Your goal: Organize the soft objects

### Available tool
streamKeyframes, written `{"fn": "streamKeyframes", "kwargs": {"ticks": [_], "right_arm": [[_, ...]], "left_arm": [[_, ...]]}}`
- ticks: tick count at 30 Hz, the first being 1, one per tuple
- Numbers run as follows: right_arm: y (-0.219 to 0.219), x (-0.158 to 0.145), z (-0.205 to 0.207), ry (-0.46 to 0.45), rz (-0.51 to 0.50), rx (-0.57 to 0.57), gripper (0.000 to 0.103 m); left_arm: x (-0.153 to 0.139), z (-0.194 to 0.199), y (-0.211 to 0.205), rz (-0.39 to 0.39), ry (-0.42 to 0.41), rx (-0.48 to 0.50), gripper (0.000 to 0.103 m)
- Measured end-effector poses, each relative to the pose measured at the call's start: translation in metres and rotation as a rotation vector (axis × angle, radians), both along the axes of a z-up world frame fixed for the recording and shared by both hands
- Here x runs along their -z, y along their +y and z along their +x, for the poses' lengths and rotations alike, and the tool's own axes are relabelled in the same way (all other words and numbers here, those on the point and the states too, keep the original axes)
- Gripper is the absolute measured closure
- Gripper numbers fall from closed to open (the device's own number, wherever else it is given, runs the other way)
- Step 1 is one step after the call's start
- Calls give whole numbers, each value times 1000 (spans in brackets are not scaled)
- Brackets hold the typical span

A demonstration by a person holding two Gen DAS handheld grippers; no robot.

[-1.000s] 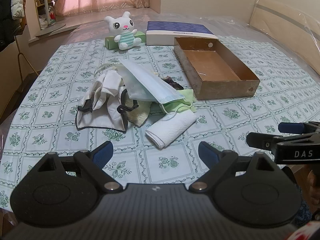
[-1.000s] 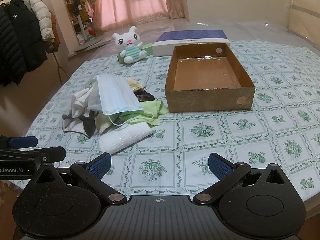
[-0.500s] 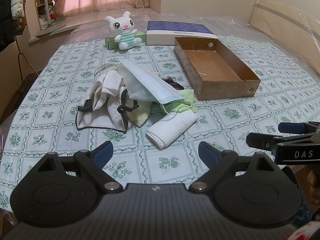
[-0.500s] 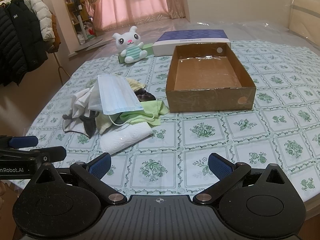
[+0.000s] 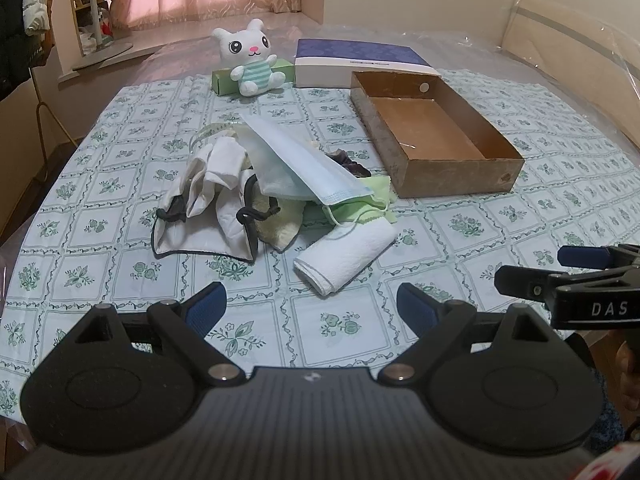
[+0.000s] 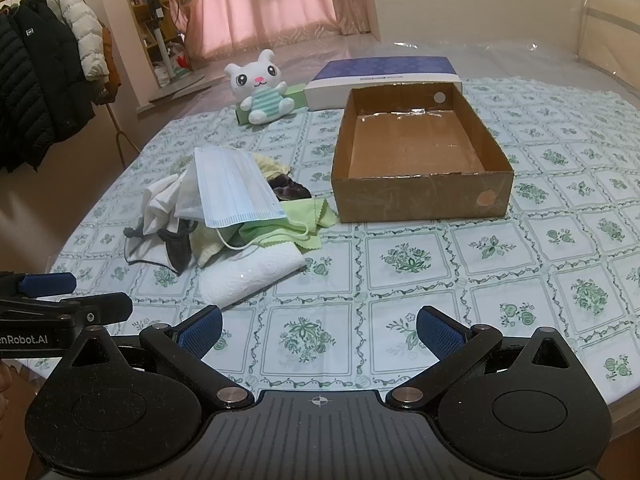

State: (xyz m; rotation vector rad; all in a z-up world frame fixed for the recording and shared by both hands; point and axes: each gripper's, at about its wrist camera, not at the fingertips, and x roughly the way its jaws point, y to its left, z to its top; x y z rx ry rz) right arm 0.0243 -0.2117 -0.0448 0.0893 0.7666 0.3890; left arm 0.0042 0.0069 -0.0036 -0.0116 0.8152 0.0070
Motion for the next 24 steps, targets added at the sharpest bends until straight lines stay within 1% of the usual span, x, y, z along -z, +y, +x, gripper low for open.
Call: {"fn": "streamKeyframes", "kwargs": {"ticks": [6, 24], "right_arm": [[2, 3, 2, 6, -1, -3, 0], [6, 10, 9, 27, 1, -13, 0]], "left_arm": [[4, 2, 2, -3, 5, -4, 12], [6, 8, 7, -6, 23, -20, 12]]}}
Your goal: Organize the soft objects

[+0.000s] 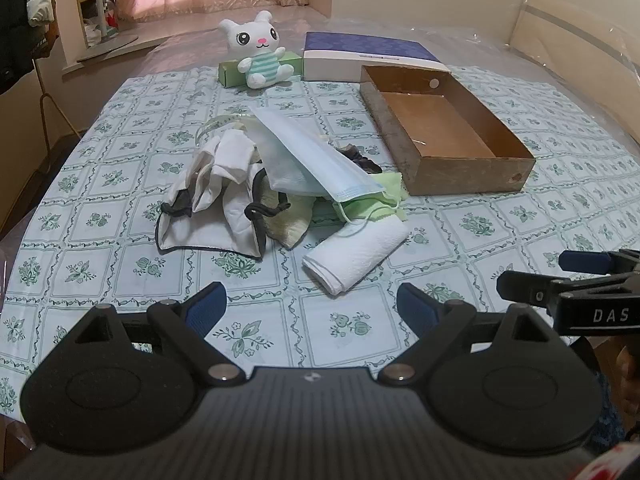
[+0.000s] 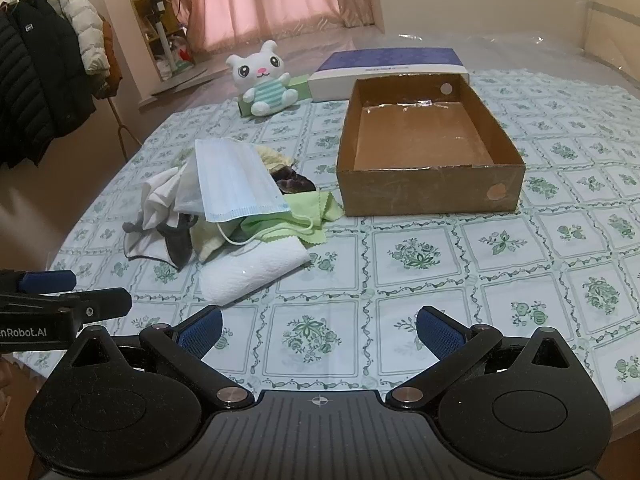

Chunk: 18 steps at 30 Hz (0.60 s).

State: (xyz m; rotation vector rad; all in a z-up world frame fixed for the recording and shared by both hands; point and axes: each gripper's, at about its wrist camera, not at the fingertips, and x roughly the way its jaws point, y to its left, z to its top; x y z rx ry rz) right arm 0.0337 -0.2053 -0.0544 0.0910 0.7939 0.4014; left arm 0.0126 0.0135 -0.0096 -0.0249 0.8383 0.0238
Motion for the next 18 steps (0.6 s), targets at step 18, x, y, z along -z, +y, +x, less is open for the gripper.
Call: {"fn": "streamKeyframes", "kwargs": {"ticks": [18], "right_arm": [[-2, 18, 13, 39, 0, 13, 0]], "left_arm": [[30, 21, 0, 4, 14, 70, 13]]}}
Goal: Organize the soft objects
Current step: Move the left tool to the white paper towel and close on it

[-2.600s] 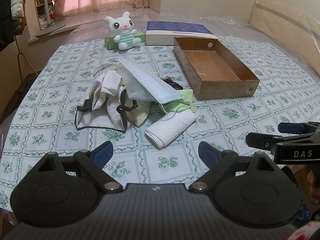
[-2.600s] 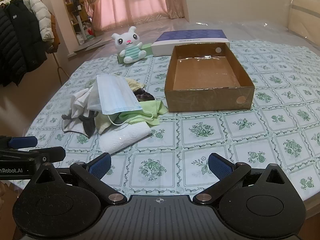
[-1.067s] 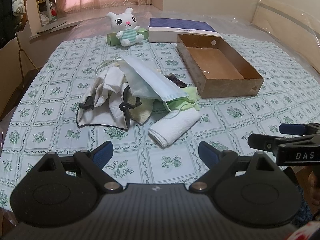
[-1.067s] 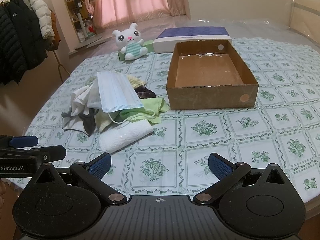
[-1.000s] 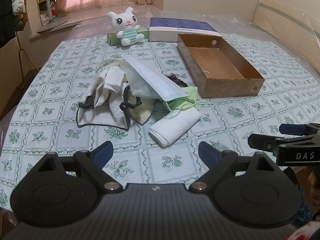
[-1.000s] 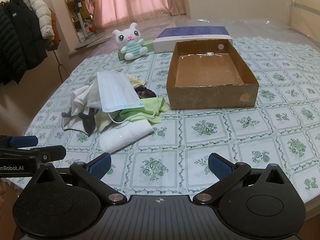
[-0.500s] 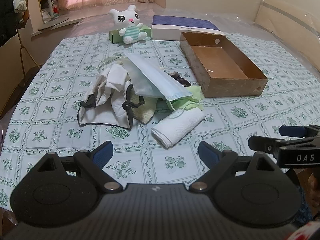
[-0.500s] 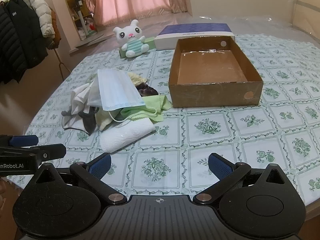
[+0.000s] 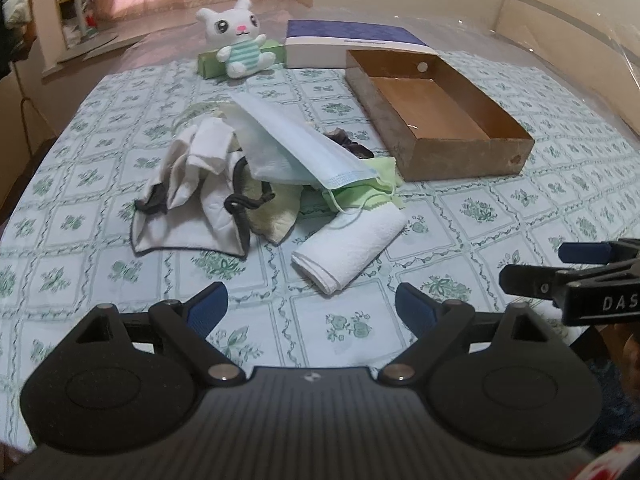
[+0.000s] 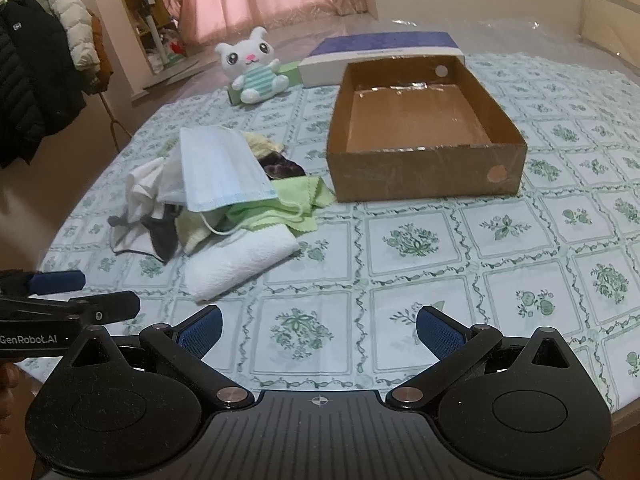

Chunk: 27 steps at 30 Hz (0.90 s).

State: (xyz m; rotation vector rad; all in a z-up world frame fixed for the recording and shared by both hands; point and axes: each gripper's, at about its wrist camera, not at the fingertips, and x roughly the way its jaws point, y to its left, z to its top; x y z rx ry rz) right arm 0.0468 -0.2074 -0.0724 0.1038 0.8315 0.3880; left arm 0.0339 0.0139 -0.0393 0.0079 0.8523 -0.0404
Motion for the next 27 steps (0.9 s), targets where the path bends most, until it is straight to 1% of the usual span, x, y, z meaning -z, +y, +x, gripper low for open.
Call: {"fn": "streamKeyframes", "kwargs": {"ticks": [2, 6, 12, 16, 19, 22, 24, 25, 27], "right_arm": [[-1, 4, 3, 7, -6, 7, 0], [-6, 10, 9, 26, -4, 25, 0], [-13, 21, 19, 59, -4, 54, 0], [-16, 27, 26, 75, -3, 68, 0], [-18, 30, 31, 84, 0, 78, 0], [-20, 31, 35, 91, 5, 88, 0], [-22, 32, 36, 96, 5, 93, 0], [-23, 32, 36, 98, 6, 97, 0], [-24, 33, 37, 103, 8, 104, 0]], "left_arm": [[8, 6, -1, 15, -10, 28, 14], [25, 19, -3, 42, -5, 81, 16], [41, 41, -5, 35, -7, 147, 18], [49, 58, -12, 47, -7, 198, 19], [58, 72, -17, 54, 11, 226, 21], [66, 83, -20, 56, 31, 244, 26], [71, 88, -21, 50, 52, 247, 34], [74, 90, -20, 48, 64, 241, 41], [75, 89, -19, 38, 72, 233, 45]]}}
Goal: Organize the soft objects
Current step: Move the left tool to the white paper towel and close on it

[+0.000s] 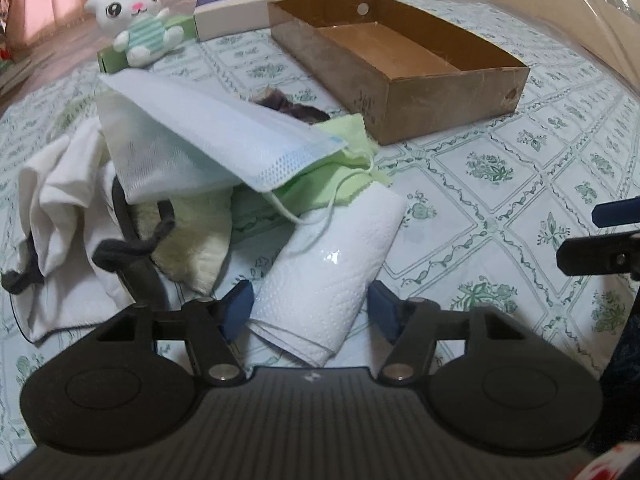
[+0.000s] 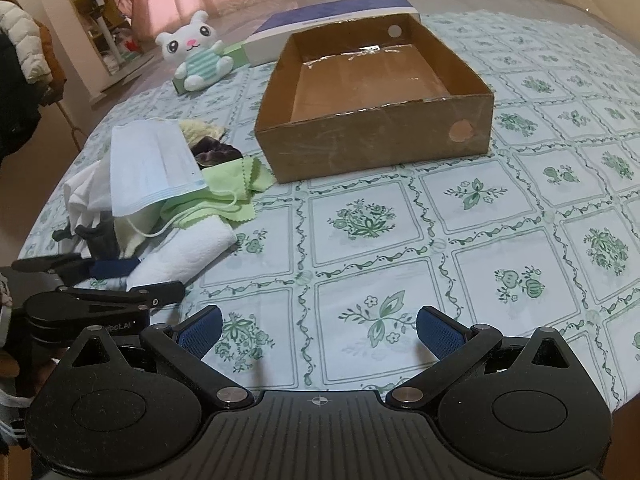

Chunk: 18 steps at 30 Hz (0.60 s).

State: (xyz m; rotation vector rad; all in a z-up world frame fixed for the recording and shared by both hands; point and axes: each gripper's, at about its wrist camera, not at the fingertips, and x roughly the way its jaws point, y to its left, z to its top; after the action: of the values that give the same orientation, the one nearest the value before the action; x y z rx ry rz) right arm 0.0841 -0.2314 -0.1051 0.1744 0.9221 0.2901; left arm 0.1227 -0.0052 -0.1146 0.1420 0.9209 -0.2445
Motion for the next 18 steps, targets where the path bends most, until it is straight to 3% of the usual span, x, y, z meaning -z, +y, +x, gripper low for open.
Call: {"fn": "streamKeyframes", "kwargs": {"ticks": [2, 6, 10, 14, 18], "right_arm": [[-1, 1, 1, 3, 3, 4, 0], [-2, 2, 2, 11, 6, 4, 0], [-1, 4, 2, 15, 13, -2, 0], [-1, 5, 3, 20, 18, -2, 0], [-2, 5, 1, 23, 25, 1, 0]], "left_arm": [[-2, -6, 0, -7, 1, 3, 57], [-4, -26, 0, 2, 23, -6, 61], [-8, -45, 2, 3, 53, -10, 51], [-13, -50, -5, 52, 19, 36, 37], [-10, -37, -16, 92, -13, 93, 34]]}}
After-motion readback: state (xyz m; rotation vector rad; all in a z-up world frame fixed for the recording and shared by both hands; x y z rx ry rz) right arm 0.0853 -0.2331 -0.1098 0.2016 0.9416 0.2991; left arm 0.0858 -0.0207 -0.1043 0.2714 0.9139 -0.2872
